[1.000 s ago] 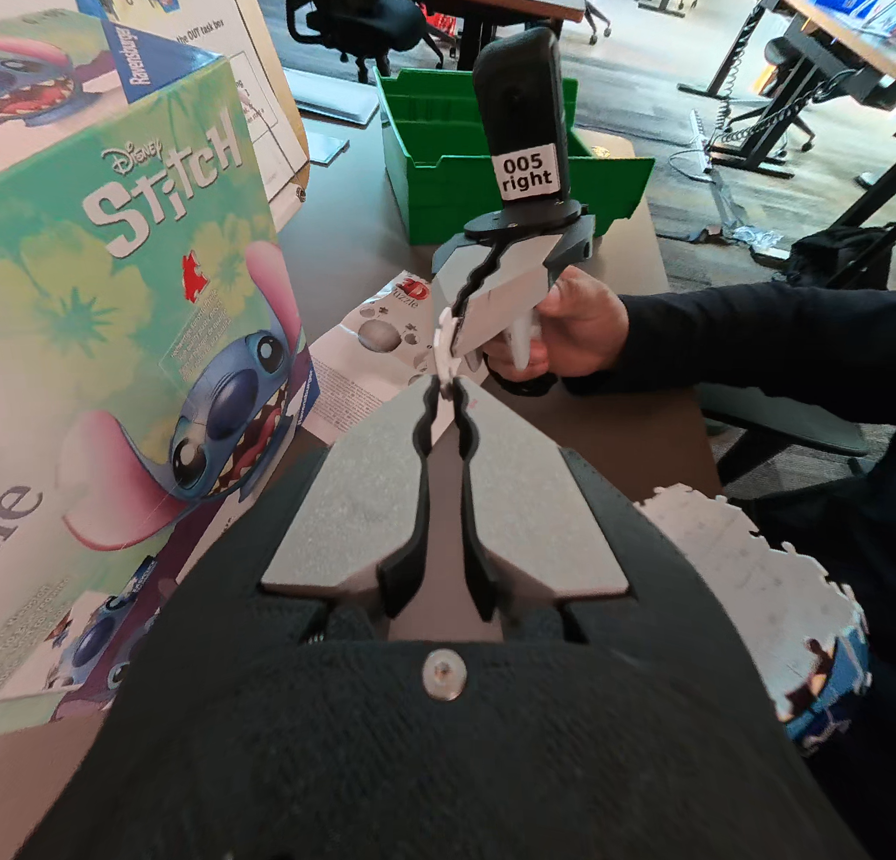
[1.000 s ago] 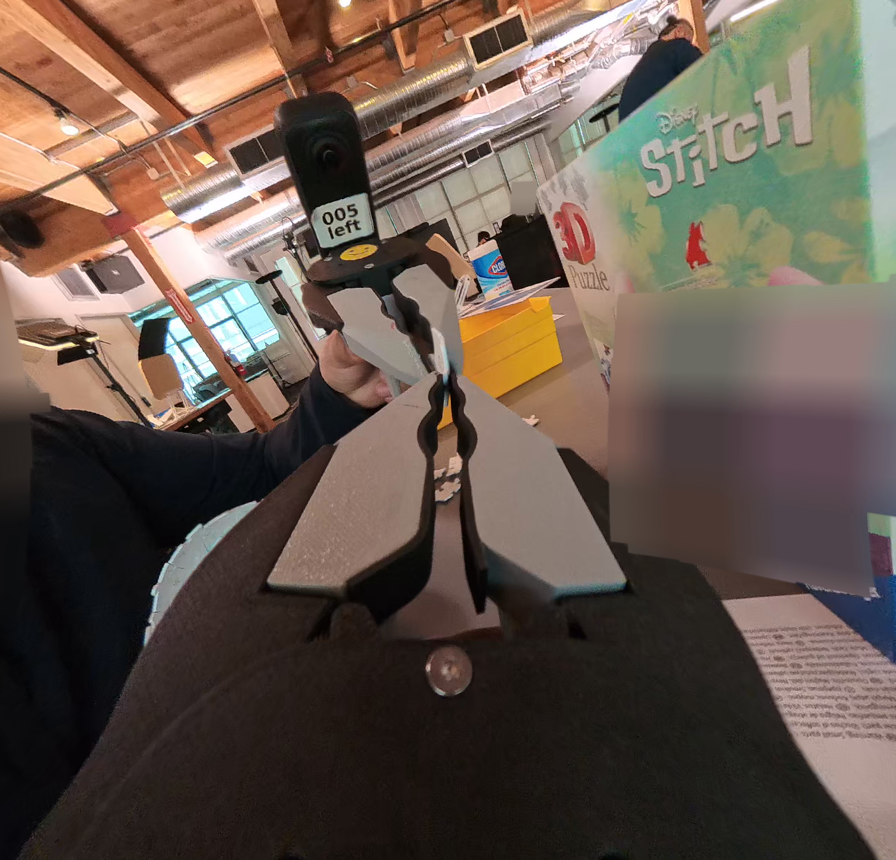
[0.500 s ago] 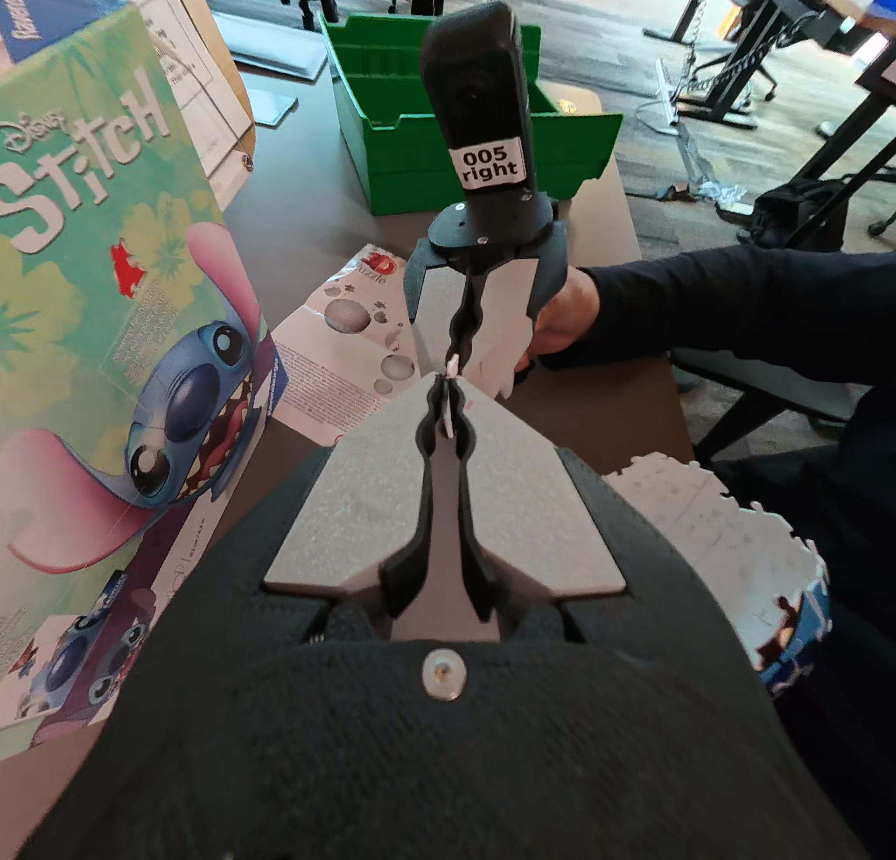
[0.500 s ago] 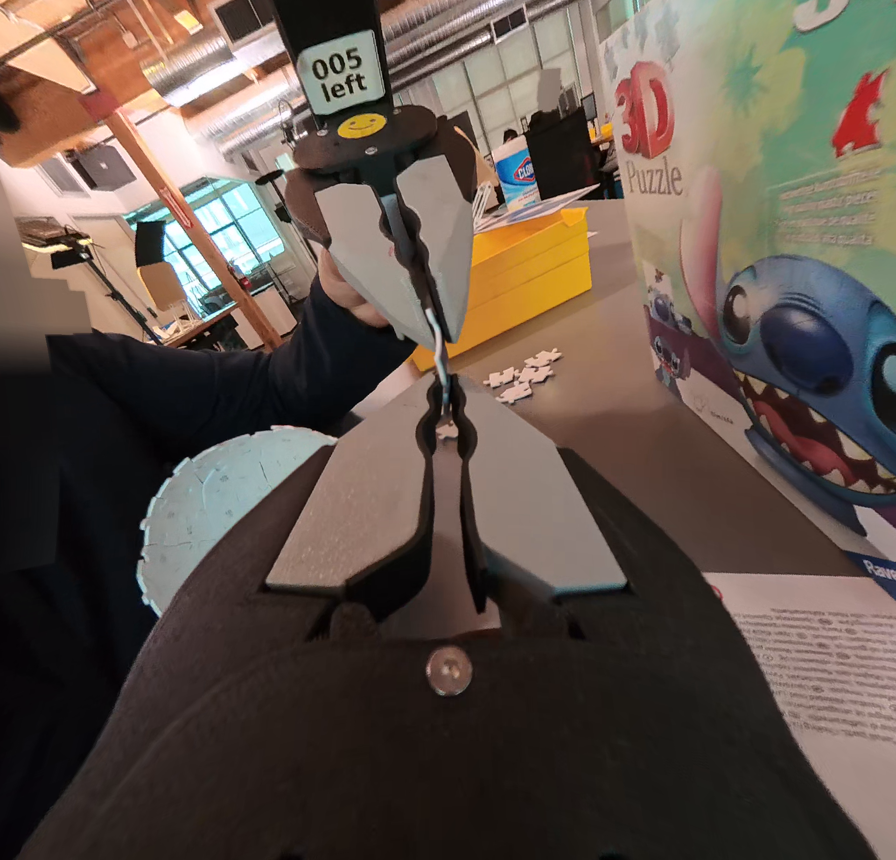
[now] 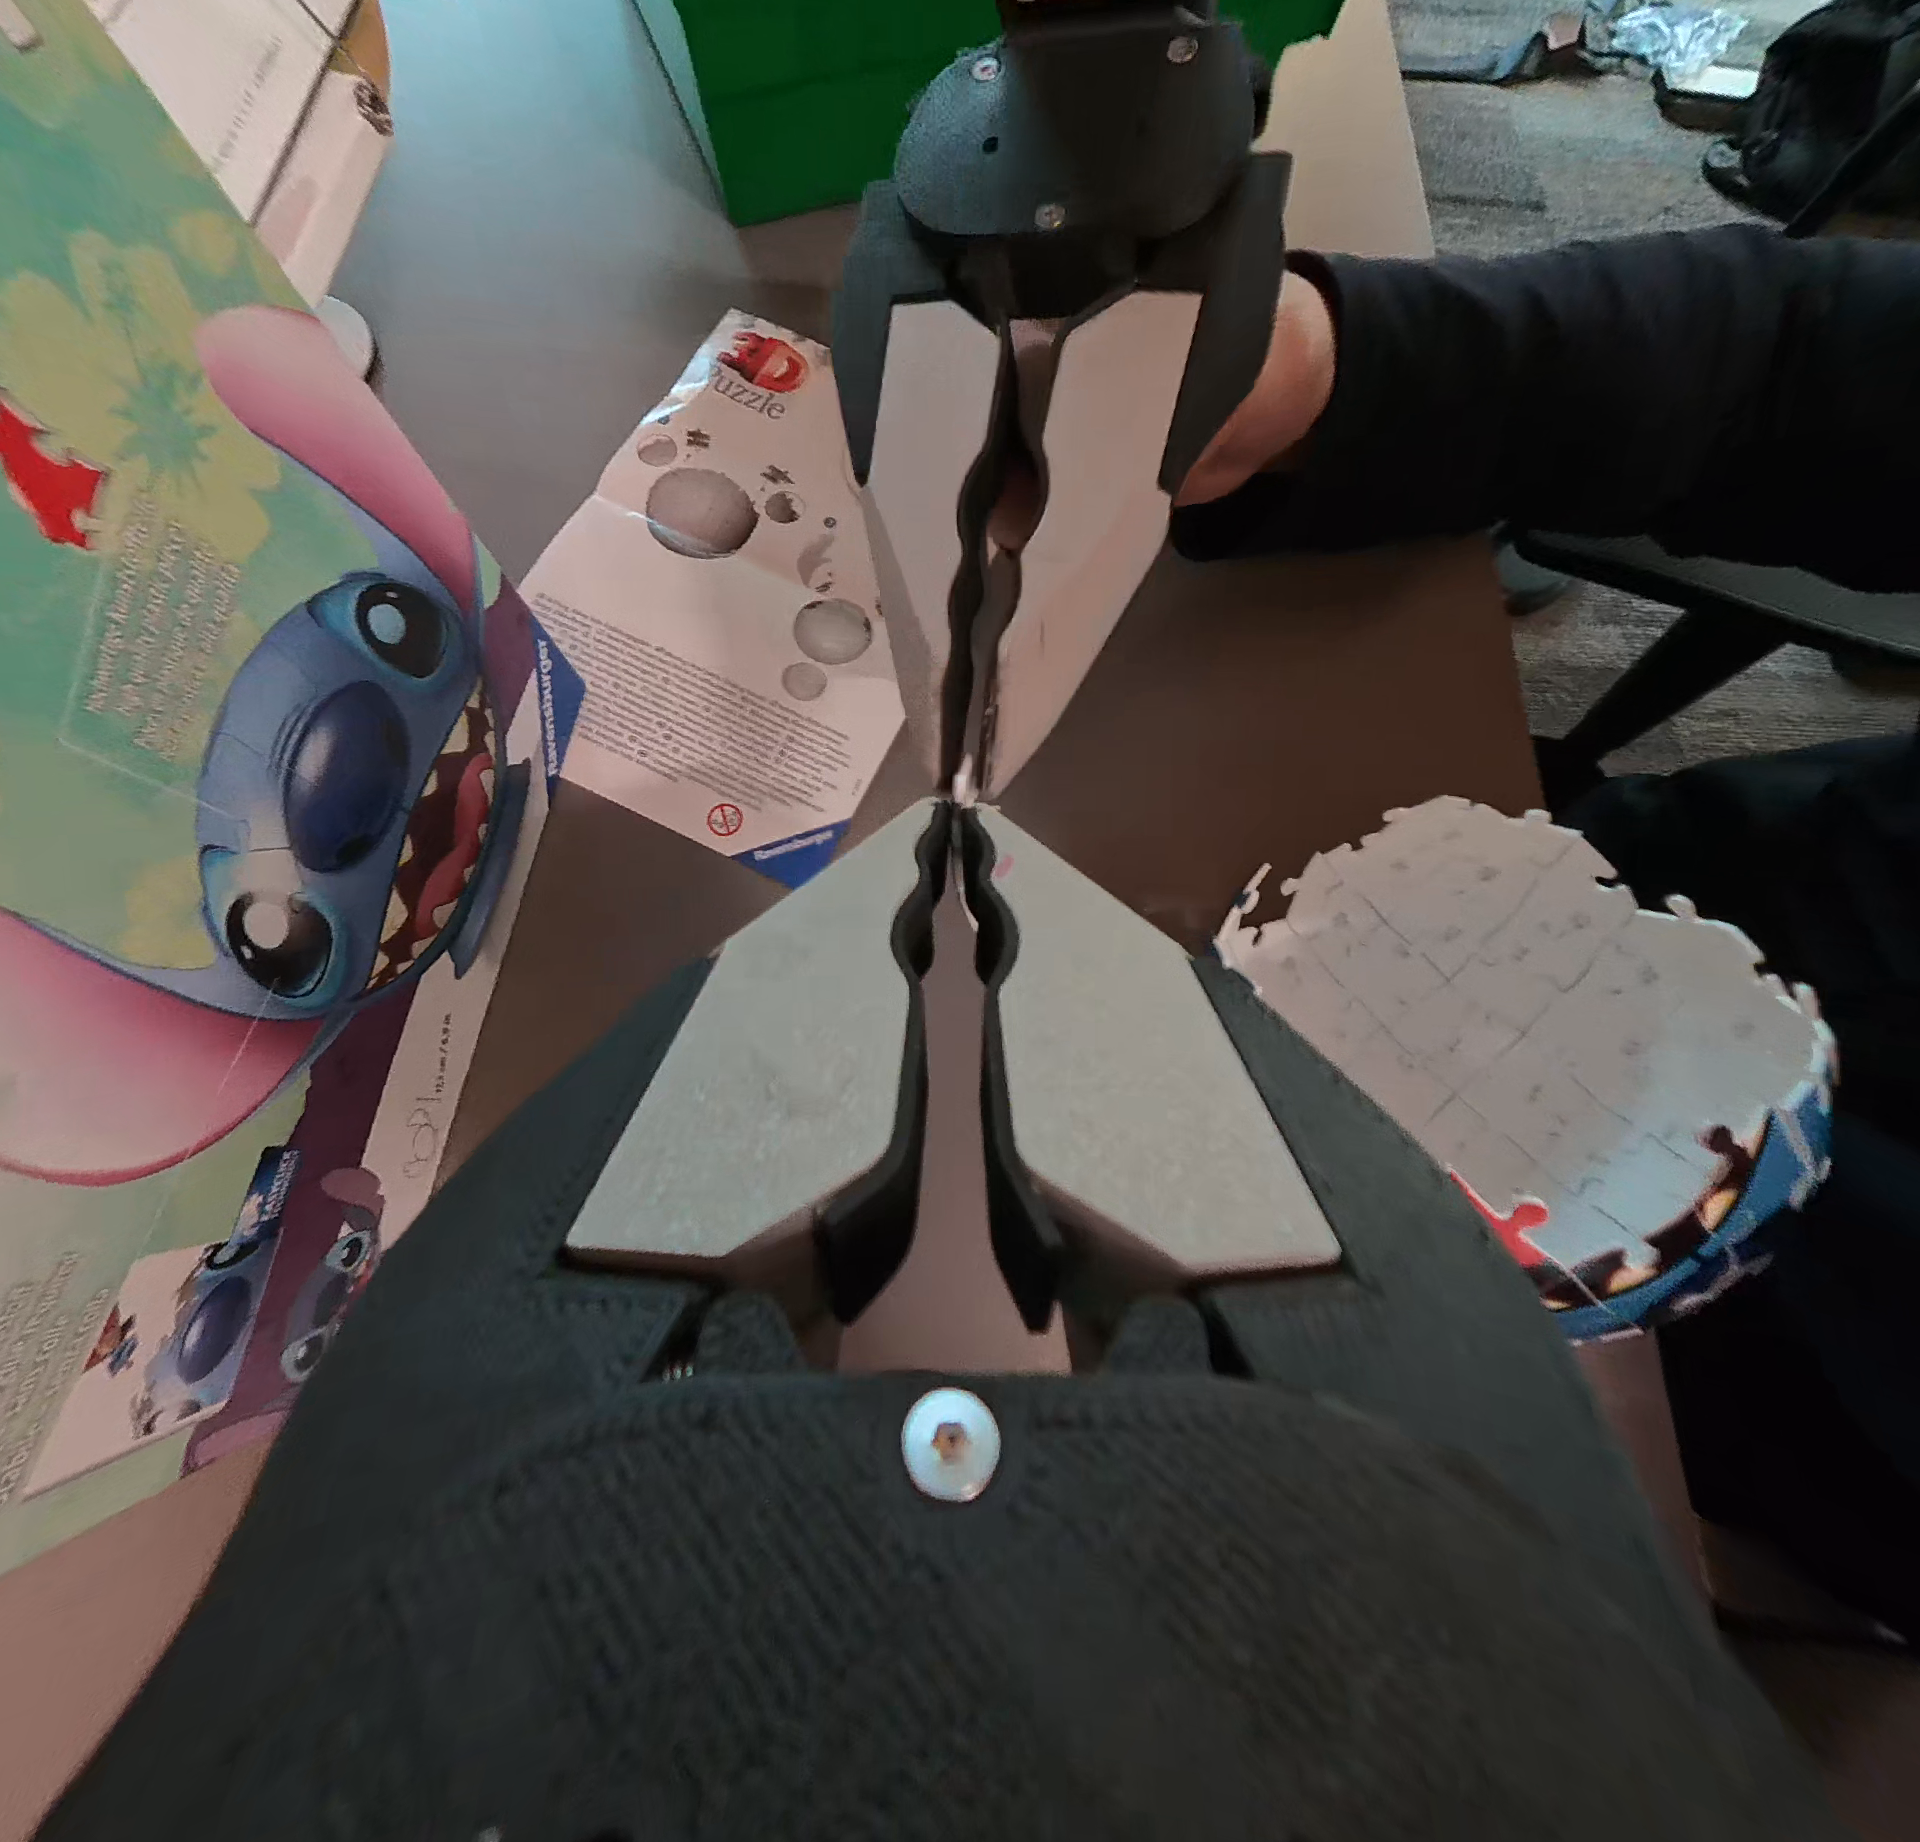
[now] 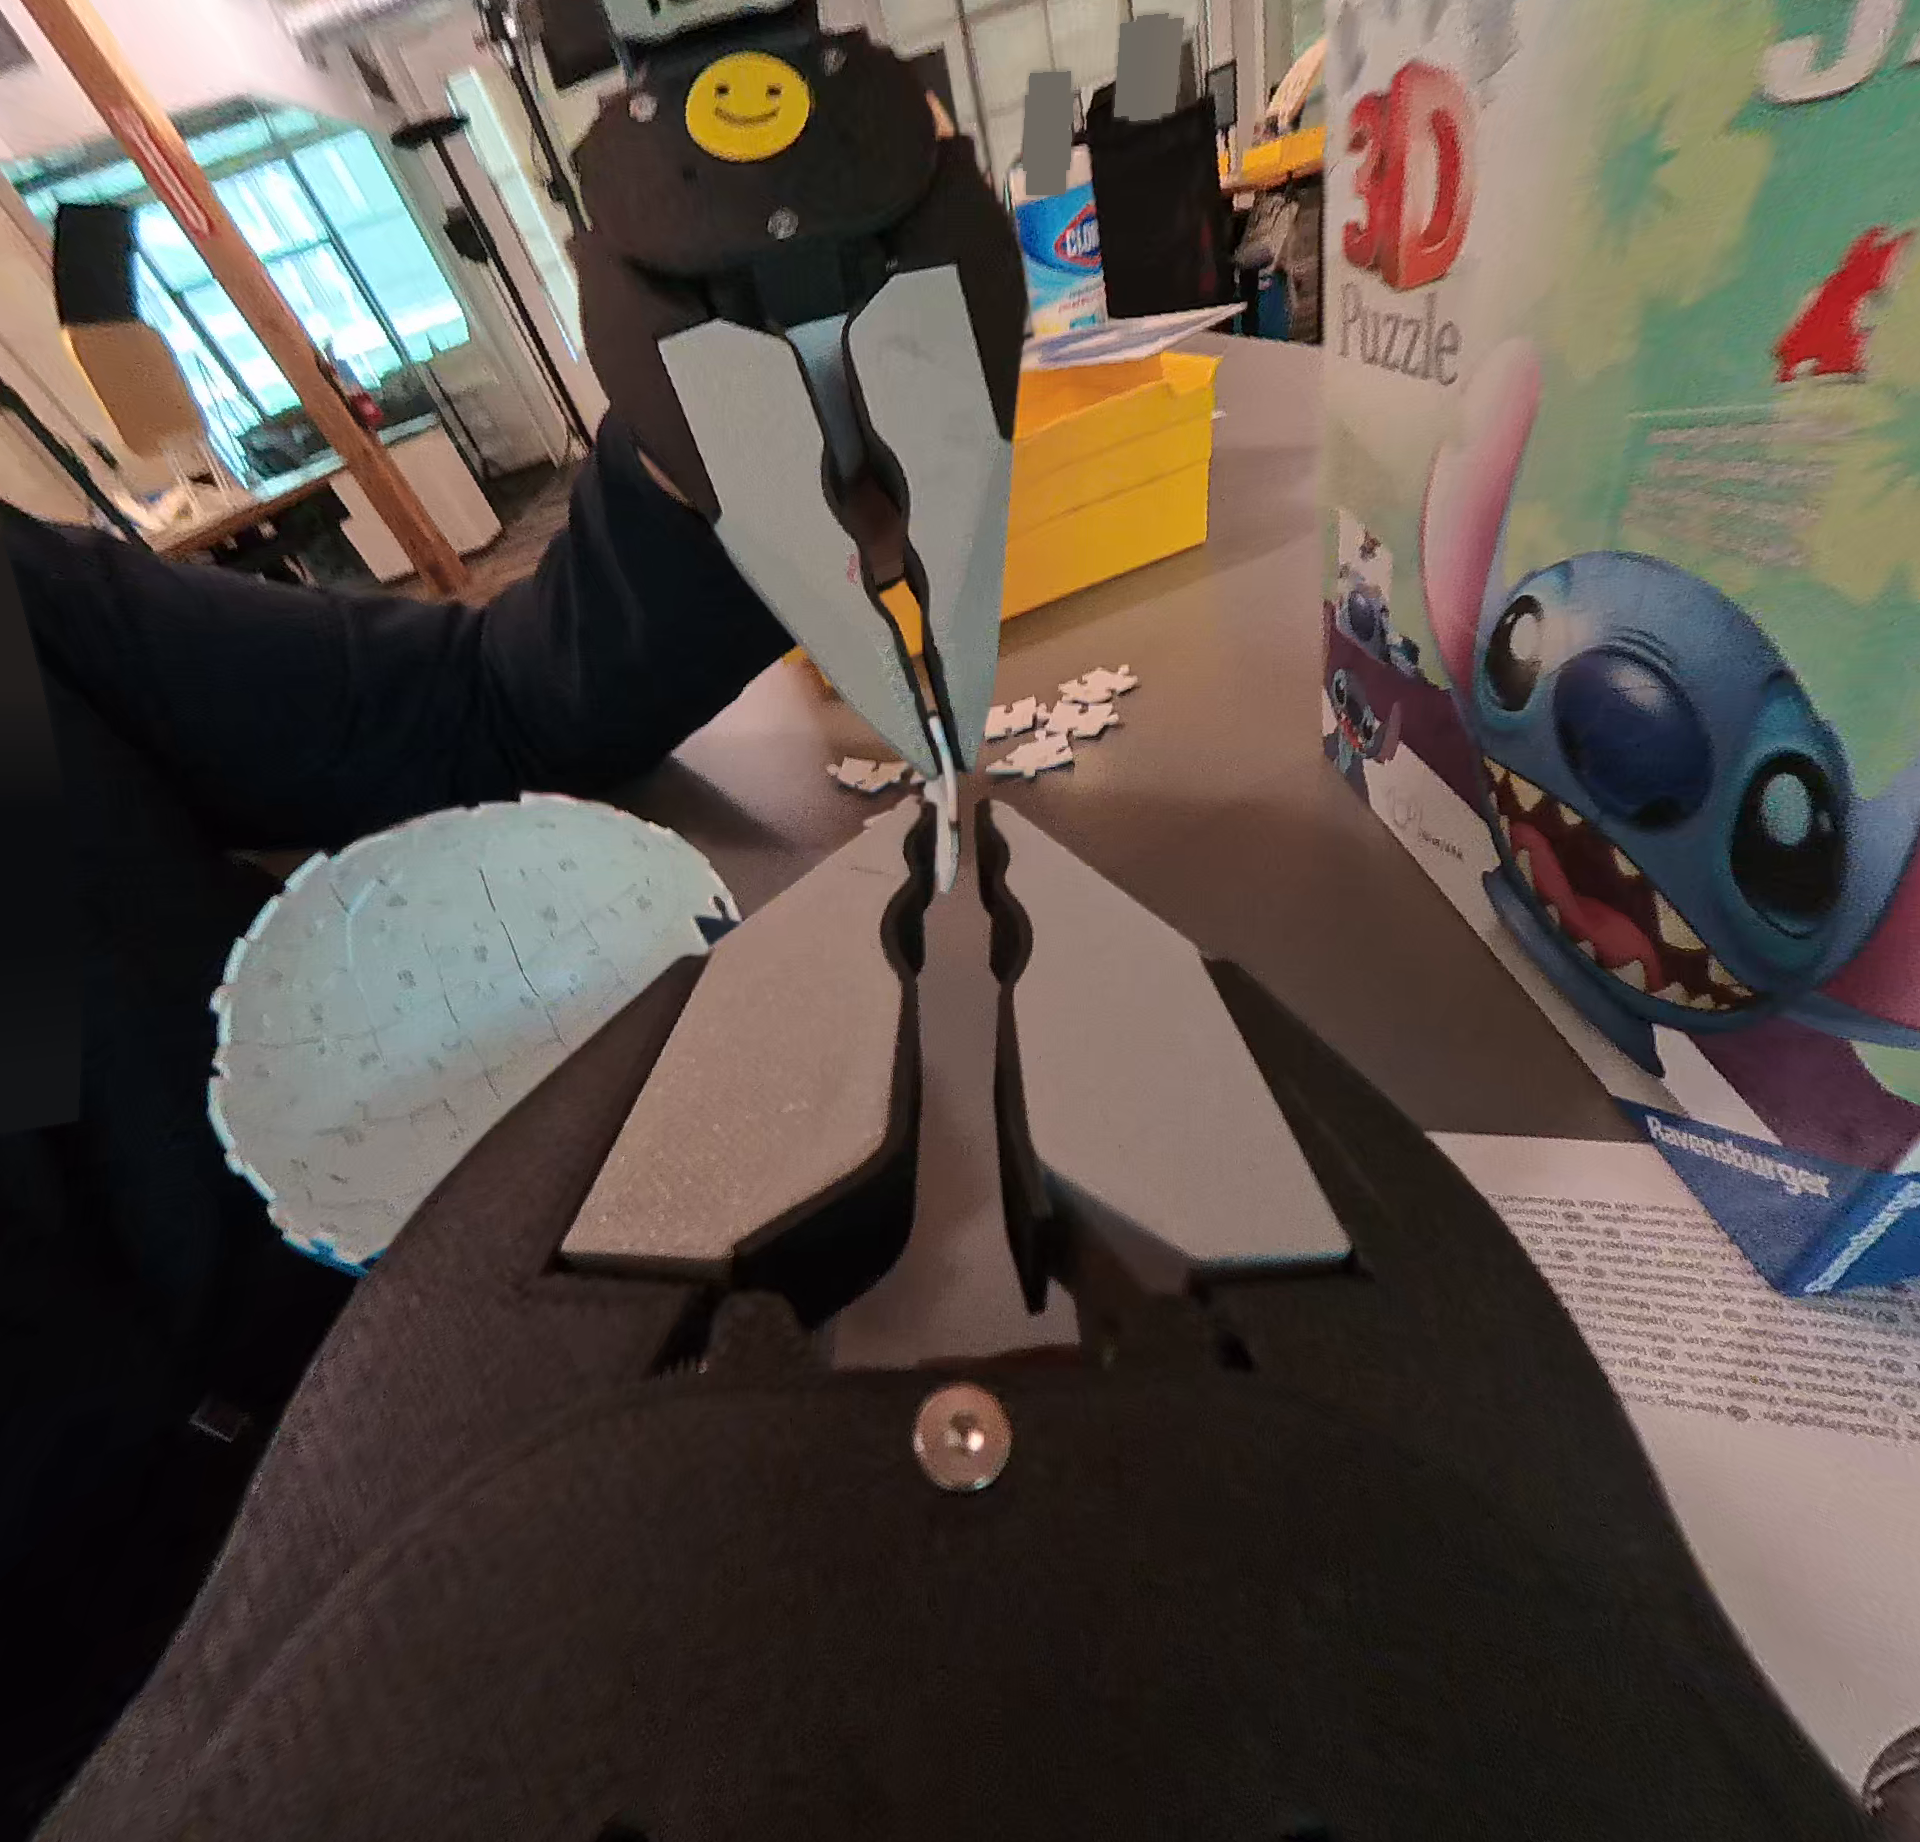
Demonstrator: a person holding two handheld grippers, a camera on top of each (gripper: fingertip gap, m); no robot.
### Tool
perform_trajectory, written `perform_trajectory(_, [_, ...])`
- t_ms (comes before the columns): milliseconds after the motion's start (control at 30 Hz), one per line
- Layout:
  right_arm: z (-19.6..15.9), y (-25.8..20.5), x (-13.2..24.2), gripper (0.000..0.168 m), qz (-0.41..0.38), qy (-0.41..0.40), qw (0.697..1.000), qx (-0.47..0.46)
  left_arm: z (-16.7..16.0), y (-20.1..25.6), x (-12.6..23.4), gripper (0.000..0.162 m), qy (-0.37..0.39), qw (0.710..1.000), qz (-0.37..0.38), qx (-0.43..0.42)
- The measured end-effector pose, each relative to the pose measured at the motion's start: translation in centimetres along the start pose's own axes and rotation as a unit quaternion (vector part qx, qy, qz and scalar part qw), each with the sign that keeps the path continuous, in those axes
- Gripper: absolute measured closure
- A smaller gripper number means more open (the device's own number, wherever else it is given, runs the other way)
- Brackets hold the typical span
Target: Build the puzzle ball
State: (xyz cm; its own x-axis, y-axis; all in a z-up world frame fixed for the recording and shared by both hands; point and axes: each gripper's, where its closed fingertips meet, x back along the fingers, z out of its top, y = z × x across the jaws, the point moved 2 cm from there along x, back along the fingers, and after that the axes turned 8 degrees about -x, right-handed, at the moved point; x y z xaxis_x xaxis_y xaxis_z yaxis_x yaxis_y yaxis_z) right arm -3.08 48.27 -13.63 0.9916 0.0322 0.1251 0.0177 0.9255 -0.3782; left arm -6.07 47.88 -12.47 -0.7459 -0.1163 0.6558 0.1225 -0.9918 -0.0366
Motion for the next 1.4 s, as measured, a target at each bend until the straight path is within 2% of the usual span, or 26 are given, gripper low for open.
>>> perform_trajectory(100, [-0.9, -0.5, -0.7, 0.168, -0.001, -0.031, 0.999, 0.017, 0.0, 0.6, -0.6, 0.162, 0.001, 1.0, -0.021, 0.002])
perform_trajectory(400, [-2.1, 0.6, -0.7, 0.168, -0.059, -0.066, 0.996, 0.017, -1.3, 0.2, -1.0, 0.16, -0.039, 0.999, -0.013, 0.006])
perform_trajectory(667, [-2.4, -1.3, 2.0, 0.168, -0.117, -0.014, 0.989, -0.084, -1.5, 0.6, -0.9, 0.157, -0.044, 0.999, -0.03, 0.004])
perform_trajectory(933, [-2.7, -6.2, 5.5, 0.168, -0.223, -0.037, 0.973, -0.044, -2.0, 1.4, -0.5, 0.162, -0.056, 0.998, -0.039, 0.012])
perform_trajectory(1100, [-4.8, -7.4, 6.8, 0.168, -0.221, -0.027, 0.971, -0.084, -3.0, 2.0, 0.3, 0.162, -0.051, 0.998, -0.029, 0.018])
perform_trajectory(1300, [-5.6, -8.1, 8.5, 0.168, -0.218, 0.004, 0.971, -0.096, -4.3, 3.5, 0.3, 0.162, -0.011, 0.996, -0.046, 0.071])
perform_trajectory(1400, [-5.6, -8.6, 9.1, 0.168, -0.207, 0.02, 0.973, -0.103, -5.0, 3.2, 0.4, 0.162, -0.003, 0.997, -0.016, 0.08])
